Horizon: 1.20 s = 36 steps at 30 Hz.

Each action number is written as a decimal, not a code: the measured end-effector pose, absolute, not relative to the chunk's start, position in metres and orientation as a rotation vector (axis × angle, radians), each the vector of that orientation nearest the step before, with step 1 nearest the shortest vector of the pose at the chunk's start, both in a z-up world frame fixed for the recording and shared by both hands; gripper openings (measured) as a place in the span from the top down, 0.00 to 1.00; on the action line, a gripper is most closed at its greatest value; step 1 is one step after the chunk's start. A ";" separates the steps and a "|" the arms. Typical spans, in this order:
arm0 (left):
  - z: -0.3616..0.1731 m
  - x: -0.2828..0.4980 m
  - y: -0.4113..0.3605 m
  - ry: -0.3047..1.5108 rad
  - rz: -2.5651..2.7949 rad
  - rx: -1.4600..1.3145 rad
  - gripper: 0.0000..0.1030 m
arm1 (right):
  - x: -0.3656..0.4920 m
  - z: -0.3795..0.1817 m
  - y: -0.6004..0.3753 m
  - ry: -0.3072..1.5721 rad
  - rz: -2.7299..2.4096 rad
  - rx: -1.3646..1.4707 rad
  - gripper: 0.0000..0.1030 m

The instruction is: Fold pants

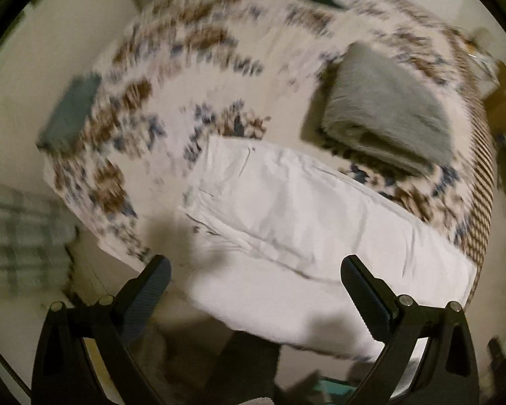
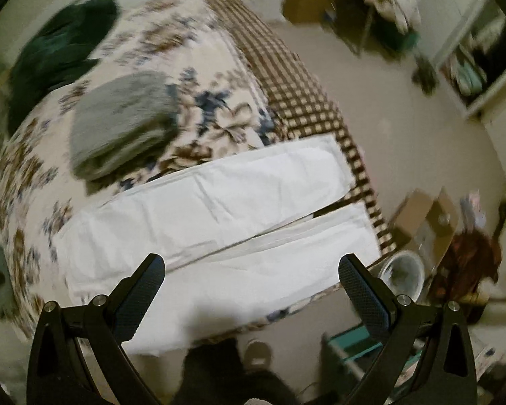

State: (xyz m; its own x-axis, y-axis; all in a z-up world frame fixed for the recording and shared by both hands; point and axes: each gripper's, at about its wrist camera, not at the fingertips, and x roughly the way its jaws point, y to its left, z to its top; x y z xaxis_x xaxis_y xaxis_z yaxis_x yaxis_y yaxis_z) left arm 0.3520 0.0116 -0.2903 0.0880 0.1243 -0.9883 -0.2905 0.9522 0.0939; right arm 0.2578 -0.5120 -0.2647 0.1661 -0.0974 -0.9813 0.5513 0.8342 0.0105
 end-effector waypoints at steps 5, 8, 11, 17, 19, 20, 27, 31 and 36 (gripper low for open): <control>-0.377 0.431 0.040 1.551 0.457 -0.285 0.00 | 0.333 -0.377 -0.578 1.427 -0.605 0.575 0.00; -0.430 0.472 0.055 1.613 0.529 -0.362 0.00 | 0.354 -0.432 -0.602 1.474 -0.660 0.639 0.00; -0.476 0.508 0.076 1.651 0.592 -0.460 0.00 | 0.370 -0.487 -0.621 1.517 -0.714 0.706 0.00; -0.550 0.548 0.105 1.711 0.700 -0.602 0.00 | 0.383 -0.560 -0.645 1.561 -0.798 0.831 0.00; -0.559 0.552 0.109 1.709 0.717 -0.583 0.23 | 0.388 -0.581 -0.652 1.560 -0.827 0.884 0.00; -0.563 0.552 0.110 1.707 0.719 -0.559 0.36 | 0.389 -0.589 -0.654 1.562 -0.836 0.906 0.00; -0.549 0.538 0.109 1.576 0.637 -0.535 0.85 | 0.389 -0.629 -0.652 1.542 -0.885 1.007 0.18; -0.519 0.518 0.113 1.482 0.578 -0.536 0.90 | 0.385 -0.610 -0.637 1.497 -0.846 0.961 0.84; -0.472 0.479 0.121 1.385 0.513 -0.551 0.91 | 0.361 -0.569 -0.611 1.430 -0.757 0.932 0.95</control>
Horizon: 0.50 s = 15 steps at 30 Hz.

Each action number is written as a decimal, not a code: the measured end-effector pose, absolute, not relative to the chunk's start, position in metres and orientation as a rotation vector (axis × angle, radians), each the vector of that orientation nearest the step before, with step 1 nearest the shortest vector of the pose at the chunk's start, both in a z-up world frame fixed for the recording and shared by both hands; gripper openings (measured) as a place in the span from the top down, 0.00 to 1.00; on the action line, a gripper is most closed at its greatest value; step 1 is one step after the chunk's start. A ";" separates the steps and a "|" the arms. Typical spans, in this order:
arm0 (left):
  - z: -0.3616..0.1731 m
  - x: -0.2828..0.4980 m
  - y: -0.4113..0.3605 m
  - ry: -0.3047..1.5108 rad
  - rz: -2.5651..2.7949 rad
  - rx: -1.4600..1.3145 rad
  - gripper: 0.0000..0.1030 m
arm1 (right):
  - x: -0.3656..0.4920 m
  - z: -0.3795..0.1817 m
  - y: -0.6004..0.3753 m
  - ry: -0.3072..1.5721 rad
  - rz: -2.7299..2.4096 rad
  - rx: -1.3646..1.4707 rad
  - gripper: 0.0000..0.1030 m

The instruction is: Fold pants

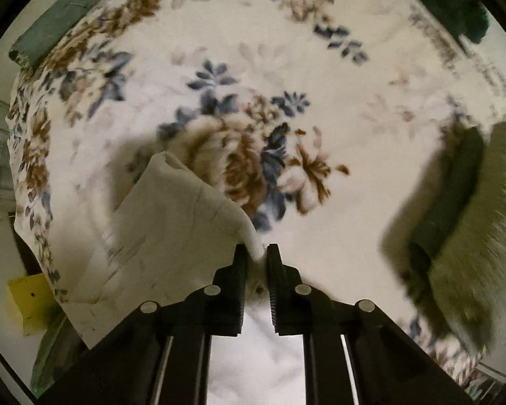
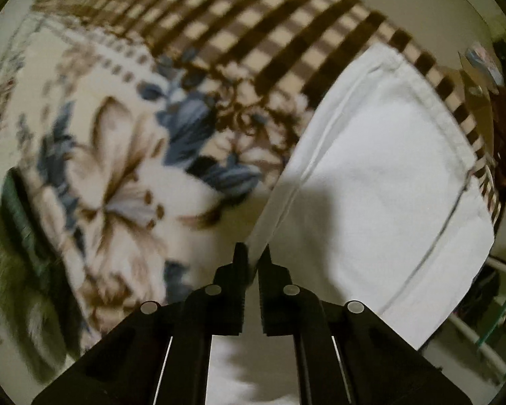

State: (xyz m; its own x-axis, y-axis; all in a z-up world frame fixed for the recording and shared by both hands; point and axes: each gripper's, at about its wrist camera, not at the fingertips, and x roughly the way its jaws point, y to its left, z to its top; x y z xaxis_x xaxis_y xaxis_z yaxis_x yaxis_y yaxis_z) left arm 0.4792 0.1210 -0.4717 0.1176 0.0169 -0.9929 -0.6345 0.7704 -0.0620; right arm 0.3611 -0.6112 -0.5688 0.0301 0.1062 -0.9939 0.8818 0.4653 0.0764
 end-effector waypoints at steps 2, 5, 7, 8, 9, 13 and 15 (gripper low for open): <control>-0.448 0.453 0.128 1.339 0.488 -0.568 0.91 | 0.348 -0.545 -0.595 1.407 -0.724 0.917 0.96; -0.422 0.398 0.129 1.287 0.469 -0.599 0.91 | 0.314 -0.522 -0.584 1.382 -0.686 0.899 0.96; -0.412 0.358 0.122 1.271 0.465 -0.621 0.91 | 0.288 -0.517 -0.591 1.374 -0.666 0.887 0.96; -0.410 0.337 0.124 1.269 0.466 -0.623 0.91 | 0.274 -0.516 -0.592 1.373 -0.655 0.883 0.96; -0.411 0.319 0.124 1.272 0.468 -0.628 0.91 | 0.260 -0.516 -0.592 1.378 -0.652 0.877 0.96; -0.437 0.242 0.128 1.337 0.504 -0.624 0.91 | 0.189 -0.526 -0.612 1.422 -0.656 0.867 0.96; -0.464 0.213 0.133 1.380 0.538 -0.640 0.91 | 0.155 -0.545 -0.614 1.462 -0.670 0.875 0.96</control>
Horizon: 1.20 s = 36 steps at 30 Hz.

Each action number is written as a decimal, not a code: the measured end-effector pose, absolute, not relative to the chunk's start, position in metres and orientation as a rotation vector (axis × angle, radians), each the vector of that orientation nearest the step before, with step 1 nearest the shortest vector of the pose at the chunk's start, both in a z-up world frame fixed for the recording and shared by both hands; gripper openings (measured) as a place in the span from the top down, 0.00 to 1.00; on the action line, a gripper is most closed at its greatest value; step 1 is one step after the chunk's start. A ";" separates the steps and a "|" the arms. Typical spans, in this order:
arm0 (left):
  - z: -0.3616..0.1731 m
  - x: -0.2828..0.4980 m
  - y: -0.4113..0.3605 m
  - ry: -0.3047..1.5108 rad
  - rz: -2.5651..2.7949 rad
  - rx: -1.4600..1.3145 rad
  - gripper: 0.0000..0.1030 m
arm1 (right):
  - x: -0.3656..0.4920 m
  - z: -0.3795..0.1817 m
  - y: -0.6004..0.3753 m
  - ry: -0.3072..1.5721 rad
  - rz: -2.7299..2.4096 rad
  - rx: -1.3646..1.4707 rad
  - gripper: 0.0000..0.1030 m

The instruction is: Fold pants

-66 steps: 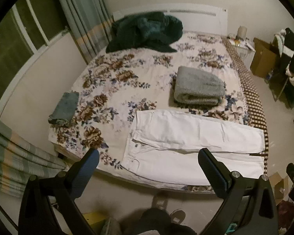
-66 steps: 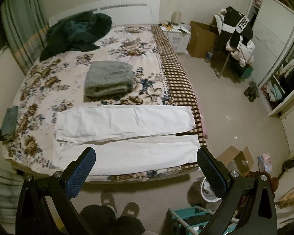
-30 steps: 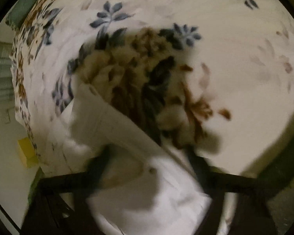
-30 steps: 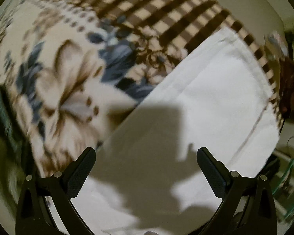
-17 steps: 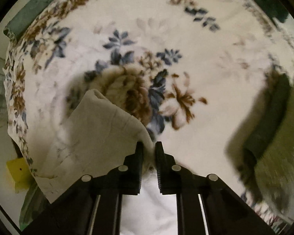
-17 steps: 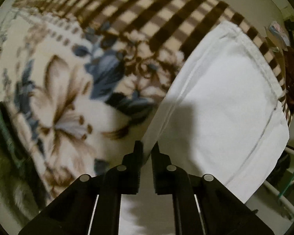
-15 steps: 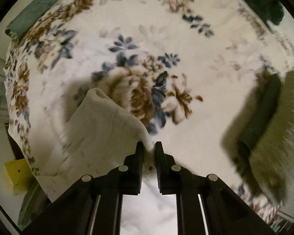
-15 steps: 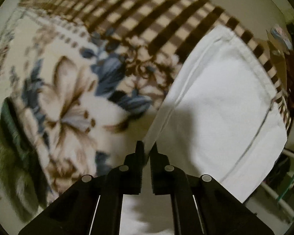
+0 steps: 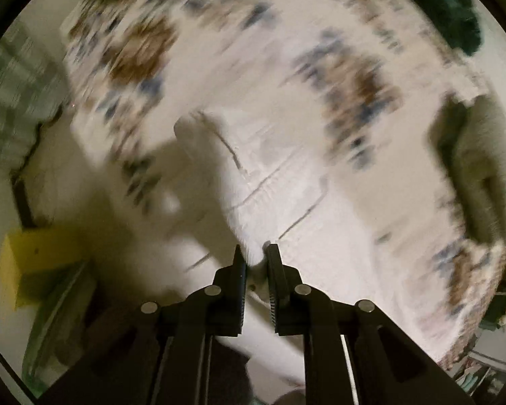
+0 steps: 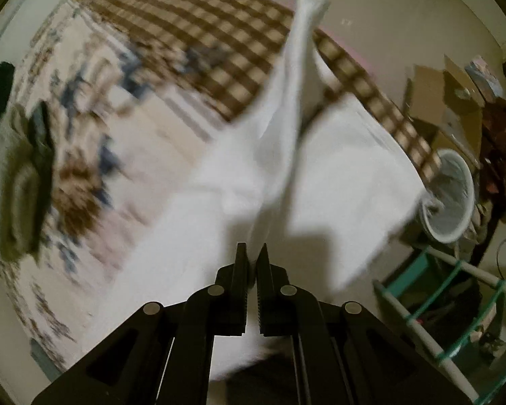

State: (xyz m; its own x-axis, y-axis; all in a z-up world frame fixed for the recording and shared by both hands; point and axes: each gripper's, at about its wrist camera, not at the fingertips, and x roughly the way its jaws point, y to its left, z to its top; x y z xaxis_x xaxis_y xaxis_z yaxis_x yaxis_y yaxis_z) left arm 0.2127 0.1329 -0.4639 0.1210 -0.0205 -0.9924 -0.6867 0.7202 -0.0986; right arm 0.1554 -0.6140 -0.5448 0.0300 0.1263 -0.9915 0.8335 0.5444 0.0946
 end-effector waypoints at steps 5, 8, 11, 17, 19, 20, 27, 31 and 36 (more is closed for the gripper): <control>-0.543 0.171 0.141 1.460 0.620 -0.665 0.90 | 0.104 -0.596 -0.608 1.536 -0.697 0.837 0.96; -0.559 0.169 0.144 1.443 0.617 -0.687 0.90 | 0.090 -0.610 -0.604 1.533 -0.699 0.815 0.96; -0.563 0.173 0.144 1.442 0.599 -0.688 0.87 | 0.083 -0.618 -0.603 1.529 -0.676 0.819 0.95; -0.527 0.174 0.136 1.375 0.563 -0.618 0.78 | 0.063 -0.602 -0.619 1.477 -0.618 0.900 0.56; -0.511 0.177 0.129 1.350 0.535 -0.595 0.51 | 0.050 -0.589 -0.630 1.441 -0.632 0.926 0.54; -0.500 0.180 0.121 1.336 0.526 -0.568 0.41 | 0.041 -0.581 -0.638 1.409 -0.644 0.948 0.52; -0.495 0.202 0.041 1.344 0.308 -0.400 0.29 | 0.008 -0.566 -0.706 1.228 -0.789 1.022 0.51; -0.512 0.219 -0.026 1.373 0.164 -0.299 0.29 | 0.005 -0.567 -0.737 1.160 -0.847 1.045 0.51; -0.547 0.231 -0.103 1.443 0.049 -0.127 0.29 | 0.012 -0.601 -0.773 1.042 -0.880 1.161 0.70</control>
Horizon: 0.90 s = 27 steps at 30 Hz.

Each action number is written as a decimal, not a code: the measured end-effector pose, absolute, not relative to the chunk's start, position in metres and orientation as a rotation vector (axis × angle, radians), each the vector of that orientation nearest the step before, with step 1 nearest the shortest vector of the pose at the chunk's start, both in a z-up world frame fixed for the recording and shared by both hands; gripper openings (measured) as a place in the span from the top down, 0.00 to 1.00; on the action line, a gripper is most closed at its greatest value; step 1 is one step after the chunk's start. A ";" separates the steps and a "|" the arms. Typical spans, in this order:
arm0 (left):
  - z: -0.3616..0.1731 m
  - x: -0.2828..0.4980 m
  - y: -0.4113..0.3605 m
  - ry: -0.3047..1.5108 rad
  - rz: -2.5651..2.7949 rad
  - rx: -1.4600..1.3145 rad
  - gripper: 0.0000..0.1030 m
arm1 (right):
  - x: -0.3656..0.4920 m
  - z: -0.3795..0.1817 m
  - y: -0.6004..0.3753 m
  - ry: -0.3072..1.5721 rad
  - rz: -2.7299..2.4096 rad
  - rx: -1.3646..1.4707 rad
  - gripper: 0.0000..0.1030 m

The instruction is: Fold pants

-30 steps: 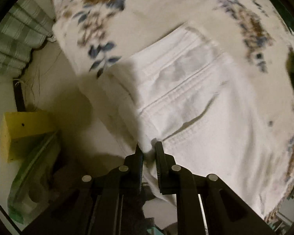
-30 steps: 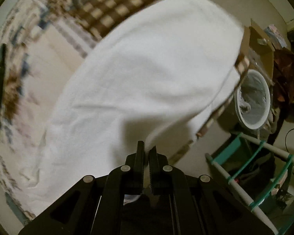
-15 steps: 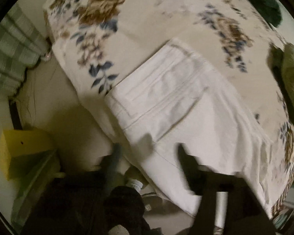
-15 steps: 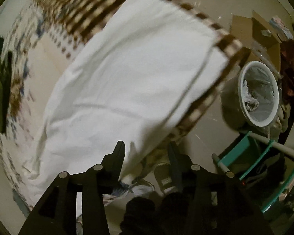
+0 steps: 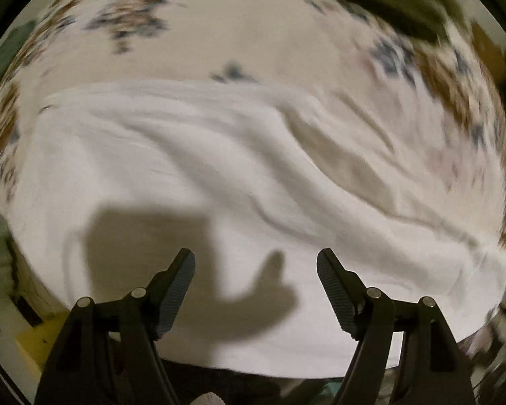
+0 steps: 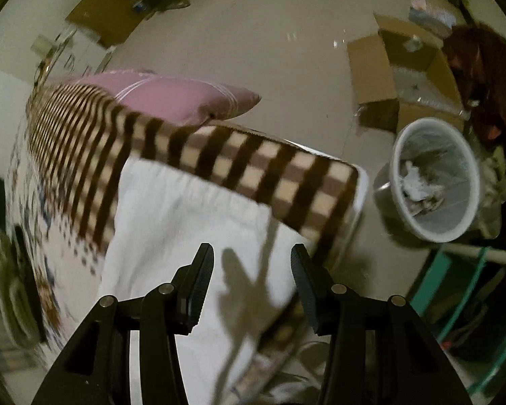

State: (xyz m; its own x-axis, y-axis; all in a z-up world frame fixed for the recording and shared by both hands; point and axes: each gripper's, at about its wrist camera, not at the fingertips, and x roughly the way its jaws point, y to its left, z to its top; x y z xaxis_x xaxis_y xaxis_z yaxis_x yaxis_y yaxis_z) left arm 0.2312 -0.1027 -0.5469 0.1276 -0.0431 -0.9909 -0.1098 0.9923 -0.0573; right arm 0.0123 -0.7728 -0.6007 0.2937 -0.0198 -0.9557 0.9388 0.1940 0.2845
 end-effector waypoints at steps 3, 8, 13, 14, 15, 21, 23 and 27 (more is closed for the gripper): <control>-0.560 0.231 -0.123 1.480 0.025 -0.065 0.29 | 0.013 -0.596 -0.774 1.030 -0.916 1.113 0.95; -0.563 0.224 -0.139 1.502 0.003 0.004 0.29 | -0.006 -0.578 -0.766 1.009 -0.928 1.080 0.96; -0.568 0.226 -0.145 1.528 -0.010 0.017 0.29 | -0.015 -0.607 -0.771 1.107 -0.865 1.155 0.84; -0.565 0.225 -0.150 1.532 -0.025 0.007 0.29 | -0.023 -0.607 -0.774 1.084 -0.865 1.188 0.72; -0.565 0.230 -0.151 1.531 -0.034 0.002 0.29 | -0.032 -0.605 -0.775 1.036 -0.864 1.221 0.60; -0.553 0.220 -0.212 1.475 -0.193 0.015 0.29 | -0.047 -0.630 -0.763 0.942 -0.709 1.352 0.51; -0.564 0.218 -0.234 1.492 -0.247 0.022 0.29 | -0.041 -0.643 -0.761 0.928 -0.672 1.365 0.51; -0.590 0.214 -0.266 1.531 -0.296 0.022 0.14 | -0.030 -0.653 -0.758 0.858 -0.637 1.359 0.50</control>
State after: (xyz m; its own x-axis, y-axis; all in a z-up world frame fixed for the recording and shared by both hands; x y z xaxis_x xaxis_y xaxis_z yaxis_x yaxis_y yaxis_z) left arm 0.2136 -0.2658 -0.5896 0.0113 -0.1758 -0.9844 0.2034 0.9643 -0.1699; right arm -0.0298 -0.7576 -0.6529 0.5579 0.0877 -0.8253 0.8153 0.1280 0.5647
